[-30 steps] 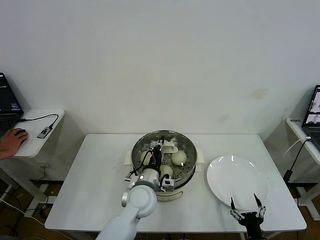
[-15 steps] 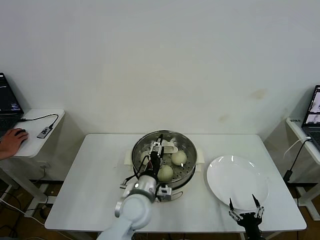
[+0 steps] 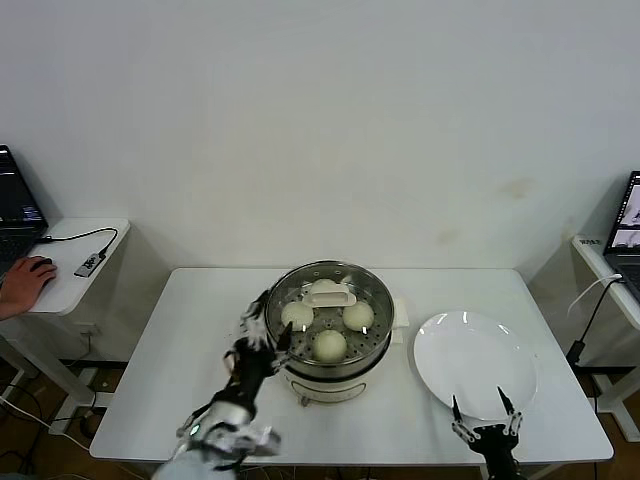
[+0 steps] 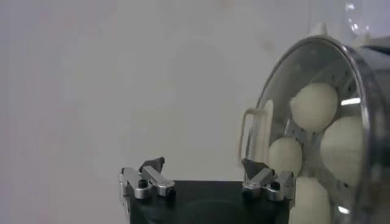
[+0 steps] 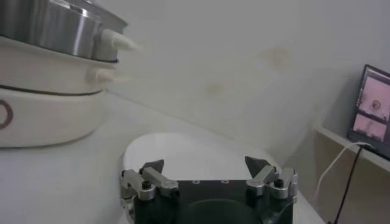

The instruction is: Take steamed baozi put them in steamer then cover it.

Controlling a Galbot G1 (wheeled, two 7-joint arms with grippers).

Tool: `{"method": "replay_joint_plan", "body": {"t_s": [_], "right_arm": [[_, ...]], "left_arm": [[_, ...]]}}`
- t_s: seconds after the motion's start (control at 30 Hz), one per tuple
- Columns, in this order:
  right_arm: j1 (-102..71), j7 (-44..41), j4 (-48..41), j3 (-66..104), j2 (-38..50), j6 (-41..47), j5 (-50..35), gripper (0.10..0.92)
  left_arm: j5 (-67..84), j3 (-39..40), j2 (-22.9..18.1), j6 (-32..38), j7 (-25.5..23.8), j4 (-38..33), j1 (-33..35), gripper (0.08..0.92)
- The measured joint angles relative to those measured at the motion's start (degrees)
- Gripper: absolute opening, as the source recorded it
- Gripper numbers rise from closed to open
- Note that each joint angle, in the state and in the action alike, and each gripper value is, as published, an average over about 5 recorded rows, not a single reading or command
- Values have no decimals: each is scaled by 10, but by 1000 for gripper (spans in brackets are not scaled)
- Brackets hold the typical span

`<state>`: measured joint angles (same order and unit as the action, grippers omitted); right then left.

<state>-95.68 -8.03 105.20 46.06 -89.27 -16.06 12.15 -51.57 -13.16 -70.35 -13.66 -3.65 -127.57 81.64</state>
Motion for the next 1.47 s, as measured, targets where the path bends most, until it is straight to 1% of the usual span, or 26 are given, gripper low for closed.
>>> {"method": "replay_joint_plan", "body": {"t_s": [0.13,0.23,0.4,0.57,0.87,1.23,1.47], "right_arm": [[-11,0,7,-13,10,-9,-9,823],[-21,-1,13,-24,18,-13,-20,823],[-40,-6,23,-40,33,-10,-46,823],[-61,-11,34,-50,45,-2,-68,823],[-82,-9,40,-65,53,-4,-77,823],[-97,-7,57,-84,64,7,-86,823],[-104,-5,75,-90,69,24,-100,823]], "left_arm": [[152,-57,3,61,50,8,63,823],[267,-85,6,108,76,23,104,823],[441,-110,6,179,100,53,154,823],[553,-120,-4,231,119,83,180,823],[648,-134,-13,281,131,121,213,823],[687,-134,-19,297,136,146,227,823],[692,-137,-24,303,138,149,226,823]]}}
